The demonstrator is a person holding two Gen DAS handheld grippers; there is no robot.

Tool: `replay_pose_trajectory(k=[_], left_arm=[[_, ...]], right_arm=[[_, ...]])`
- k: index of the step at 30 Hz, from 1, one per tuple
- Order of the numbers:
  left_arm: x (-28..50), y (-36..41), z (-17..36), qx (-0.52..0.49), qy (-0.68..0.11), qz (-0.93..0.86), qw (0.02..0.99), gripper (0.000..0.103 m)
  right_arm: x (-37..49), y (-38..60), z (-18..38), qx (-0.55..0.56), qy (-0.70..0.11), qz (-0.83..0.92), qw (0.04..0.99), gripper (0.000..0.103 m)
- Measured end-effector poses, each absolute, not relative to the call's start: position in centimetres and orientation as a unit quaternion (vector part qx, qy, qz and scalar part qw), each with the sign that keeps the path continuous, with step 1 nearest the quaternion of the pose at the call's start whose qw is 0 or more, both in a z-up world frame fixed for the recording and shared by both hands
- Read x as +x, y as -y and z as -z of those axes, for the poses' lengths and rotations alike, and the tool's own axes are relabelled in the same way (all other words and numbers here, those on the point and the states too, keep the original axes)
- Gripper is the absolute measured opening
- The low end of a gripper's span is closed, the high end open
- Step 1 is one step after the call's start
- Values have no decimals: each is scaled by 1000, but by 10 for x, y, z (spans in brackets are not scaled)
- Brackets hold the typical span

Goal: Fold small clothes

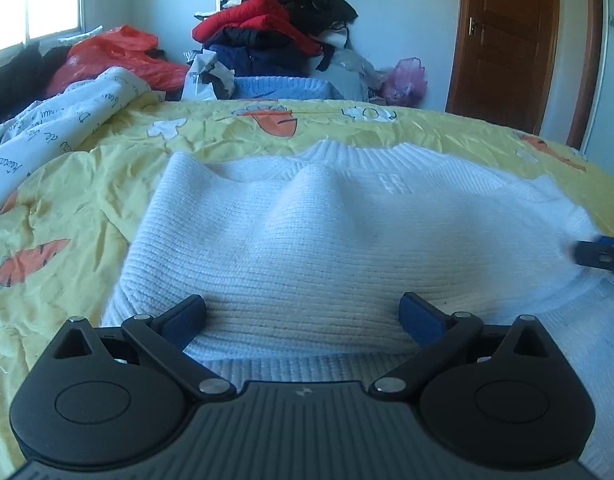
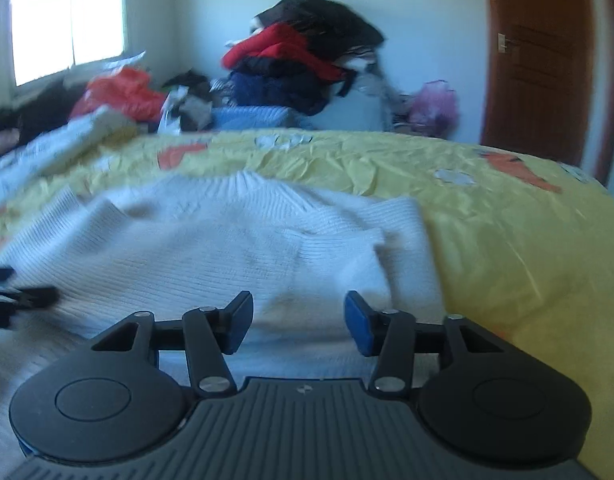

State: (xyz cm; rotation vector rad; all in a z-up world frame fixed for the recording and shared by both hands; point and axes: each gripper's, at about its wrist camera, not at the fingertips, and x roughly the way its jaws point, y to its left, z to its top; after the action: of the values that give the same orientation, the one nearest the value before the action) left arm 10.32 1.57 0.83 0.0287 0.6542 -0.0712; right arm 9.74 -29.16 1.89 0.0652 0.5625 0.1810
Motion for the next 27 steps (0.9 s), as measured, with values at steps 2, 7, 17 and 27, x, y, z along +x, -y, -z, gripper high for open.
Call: replay_pose_trajectory(k=[2,7,17,27], left_arm=[[108,-17,-6,10,-324,35,945,103],[111,-12,-6,20,-328,20,944,103],[23,-3,-2,56,-368,49,927,103],[23,-7,3,42,-356,43,933,103]], right_arm=[[80,292,-22,42,-278,-101,954,68],[77,292,6,22,-317,-90,944,75],[28,289,7,-5,-322,-73,944,89],[-21,290,9,-7,-324,-68,944,97]])
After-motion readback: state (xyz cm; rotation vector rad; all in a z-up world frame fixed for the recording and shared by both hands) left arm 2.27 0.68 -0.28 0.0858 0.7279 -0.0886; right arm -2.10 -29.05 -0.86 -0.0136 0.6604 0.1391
